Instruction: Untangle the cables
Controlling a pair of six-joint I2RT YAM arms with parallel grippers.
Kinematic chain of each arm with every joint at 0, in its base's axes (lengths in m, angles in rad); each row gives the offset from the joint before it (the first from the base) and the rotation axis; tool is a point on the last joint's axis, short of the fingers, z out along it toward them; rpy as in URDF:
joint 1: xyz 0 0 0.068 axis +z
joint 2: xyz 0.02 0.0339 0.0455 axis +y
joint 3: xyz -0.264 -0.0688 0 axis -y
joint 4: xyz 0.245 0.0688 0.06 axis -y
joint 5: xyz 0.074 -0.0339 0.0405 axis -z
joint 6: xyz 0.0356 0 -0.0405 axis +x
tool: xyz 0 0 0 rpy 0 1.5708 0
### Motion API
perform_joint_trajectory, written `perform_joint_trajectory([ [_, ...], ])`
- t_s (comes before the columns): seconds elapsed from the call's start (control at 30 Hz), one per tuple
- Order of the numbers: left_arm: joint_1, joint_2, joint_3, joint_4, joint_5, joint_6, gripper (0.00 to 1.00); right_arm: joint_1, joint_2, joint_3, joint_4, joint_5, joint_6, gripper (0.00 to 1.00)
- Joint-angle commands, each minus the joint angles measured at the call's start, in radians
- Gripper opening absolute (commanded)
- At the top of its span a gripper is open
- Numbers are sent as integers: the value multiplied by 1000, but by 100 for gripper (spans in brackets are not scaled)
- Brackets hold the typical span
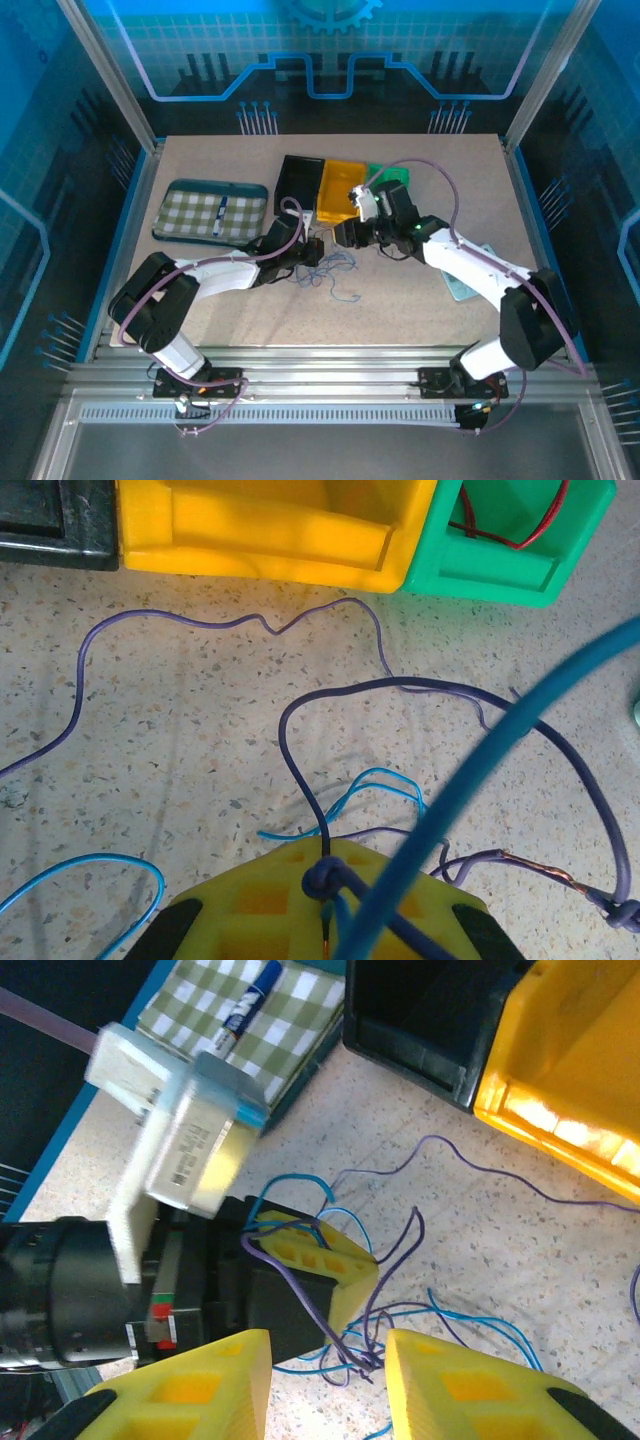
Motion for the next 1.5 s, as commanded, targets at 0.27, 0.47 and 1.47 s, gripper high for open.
perform_joint_trajectory([
  [0.27, 5, -27, -27, 23, -4, -22, 0, 5, 81, 10, 23, -35, 4, 27],
  [0.47, 6, -45, -44, 21, -8, -22, 0, 5, 118, 25, 82, -43, 66, 13],
  [1.47, 56, -24, -109, 117, 41, -60, 3, 1, 11, 77, 69, 118, 355, 0],
])
